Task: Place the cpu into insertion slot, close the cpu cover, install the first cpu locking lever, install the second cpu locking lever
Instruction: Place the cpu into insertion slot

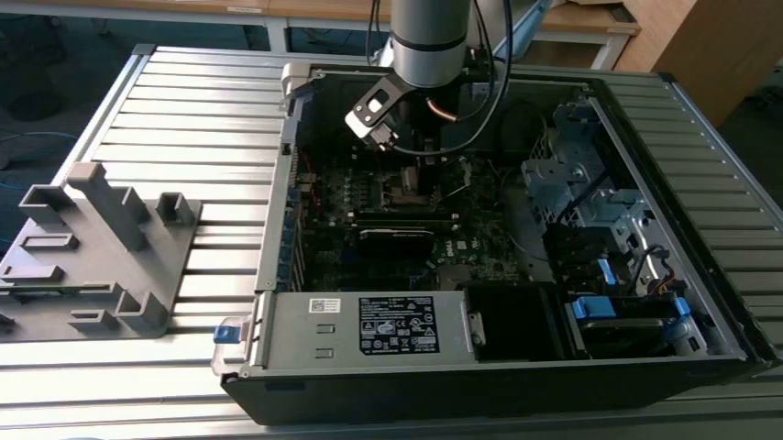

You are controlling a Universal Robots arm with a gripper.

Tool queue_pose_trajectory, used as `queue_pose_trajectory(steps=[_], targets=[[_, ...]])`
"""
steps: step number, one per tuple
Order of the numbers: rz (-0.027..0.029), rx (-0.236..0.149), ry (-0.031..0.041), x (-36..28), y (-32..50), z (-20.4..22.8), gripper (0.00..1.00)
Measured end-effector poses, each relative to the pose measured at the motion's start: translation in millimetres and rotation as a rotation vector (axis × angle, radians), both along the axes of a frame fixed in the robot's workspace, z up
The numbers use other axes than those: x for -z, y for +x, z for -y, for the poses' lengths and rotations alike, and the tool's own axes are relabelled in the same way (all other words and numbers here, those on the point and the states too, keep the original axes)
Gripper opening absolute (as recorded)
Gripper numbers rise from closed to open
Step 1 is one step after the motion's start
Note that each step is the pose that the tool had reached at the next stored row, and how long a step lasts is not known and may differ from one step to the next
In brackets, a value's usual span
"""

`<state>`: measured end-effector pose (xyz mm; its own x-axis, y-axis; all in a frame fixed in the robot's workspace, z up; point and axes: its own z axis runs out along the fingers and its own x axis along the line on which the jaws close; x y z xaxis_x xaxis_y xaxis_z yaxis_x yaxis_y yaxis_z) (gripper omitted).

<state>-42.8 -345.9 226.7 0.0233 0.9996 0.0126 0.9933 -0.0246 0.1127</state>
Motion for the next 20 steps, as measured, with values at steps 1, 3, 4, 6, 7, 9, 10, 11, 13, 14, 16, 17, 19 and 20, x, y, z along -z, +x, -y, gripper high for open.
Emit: queue_pose_trajectory(steps=[1,3,4,6,7,9,10,11,13,14,16,17,19,20], targets=[[0.0000,0.000,0.0000,0.0,0.0,0.0,0.54],[-0.0016,0.000,0.0005,0.4,0.0,-0.1,0.54],[-0.0044,0.000,0.0005,0.7,0.0,-0.1,0.54],[-0.0095,0.000,-0.0002,0.6,0.0,0.0,0.54],[-0.0106,0.000,-0.0002,0.6,0.0,0.0,0.54],[-0.0122,0.000,0.0001,0.7,0.0,0.0,0.54],[-0.0132,0.000,-0.0001,0.7,0.0,0.0,0.54],[-0.0138,0.000,0.0000,0.7,0.0,0.0,0.54],[-0.0138,-0.007,0.0001,0.8,0.0,0.0,0.54],[-0.0138,-0.014,0.0001,0.9,0.0,0.0,0.54],[-0.0138,-0.032,-0.0002,0.9,0.0,0.0,0.54],[-0.0138,-0.039,-0.0003,0.9,0.0,0.0,0.54],[-0.0138,-0.040,-0.0002,0.9,0.0,0.0,0.54],[-0.0138,-0.040,-0.0002,0.9,0.0,0.0,0.54]])
